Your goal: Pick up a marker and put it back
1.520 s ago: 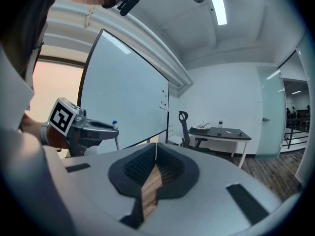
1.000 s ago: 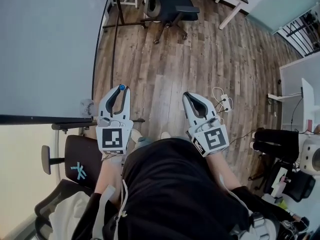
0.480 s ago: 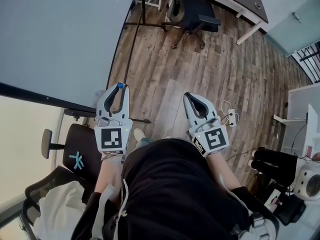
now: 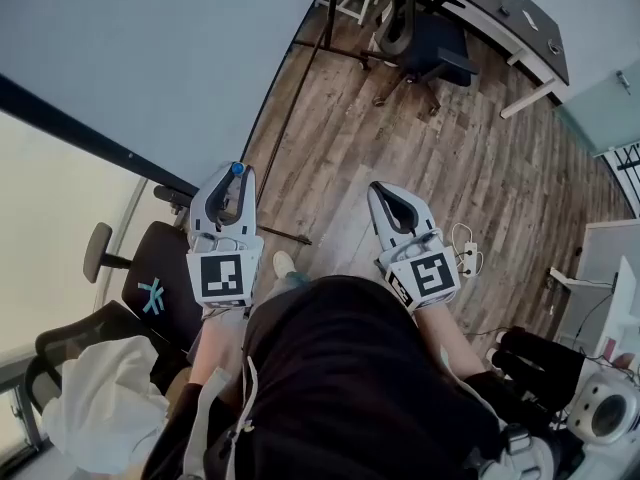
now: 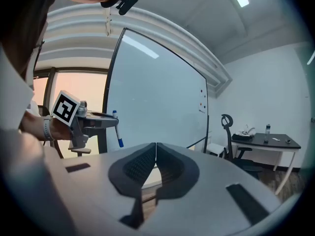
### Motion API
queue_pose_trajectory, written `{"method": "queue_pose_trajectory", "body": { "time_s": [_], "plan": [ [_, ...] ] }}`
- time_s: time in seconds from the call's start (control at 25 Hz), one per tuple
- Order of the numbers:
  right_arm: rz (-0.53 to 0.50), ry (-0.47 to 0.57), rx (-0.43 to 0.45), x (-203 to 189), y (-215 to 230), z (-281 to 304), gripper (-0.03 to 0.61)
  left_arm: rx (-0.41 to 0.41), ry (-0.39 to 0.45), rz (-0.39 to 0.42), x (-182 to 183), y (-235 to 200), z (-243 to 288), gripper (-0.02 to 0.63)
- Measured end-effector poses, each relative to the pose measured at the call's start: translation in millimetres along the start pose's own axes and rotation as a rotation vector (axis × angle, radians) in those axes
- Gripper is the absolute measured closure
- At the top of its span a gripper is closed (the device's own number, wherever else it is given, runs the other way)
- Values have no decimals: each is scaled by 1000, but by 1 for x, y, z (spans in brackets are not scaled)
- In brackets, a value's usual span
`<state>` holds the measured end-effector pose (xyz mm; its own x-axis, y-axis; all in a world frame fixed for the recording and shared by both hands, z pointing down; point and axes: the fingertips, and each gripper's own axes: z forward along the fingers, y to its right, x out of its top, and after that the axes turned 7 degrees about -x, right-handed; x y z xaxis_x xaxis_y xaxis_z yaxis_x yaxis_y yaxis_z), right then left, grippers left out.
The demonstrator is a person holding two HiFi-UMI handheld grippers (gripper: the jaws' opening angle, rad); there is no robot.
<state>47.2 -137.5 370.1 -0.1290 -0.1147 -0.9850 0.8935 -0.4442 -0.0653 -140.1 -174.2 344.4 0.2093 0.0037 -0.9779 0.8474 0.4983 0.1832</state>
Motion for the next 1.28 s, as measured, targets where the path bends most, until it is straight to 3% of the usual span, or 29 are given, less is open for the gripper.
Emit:
{"method": "queue_pose_trajectory", "body": {
  "time_s": [0.6,1.28],
  "plan": [
    [-28,-50,97,-13,-32,17,563,125,-59,-41,-45,-27,-31,541],
    [-45,-111,106,-27,-36,27,563,121,-110,-102,-92,-25,-24,541]
  ]
}}
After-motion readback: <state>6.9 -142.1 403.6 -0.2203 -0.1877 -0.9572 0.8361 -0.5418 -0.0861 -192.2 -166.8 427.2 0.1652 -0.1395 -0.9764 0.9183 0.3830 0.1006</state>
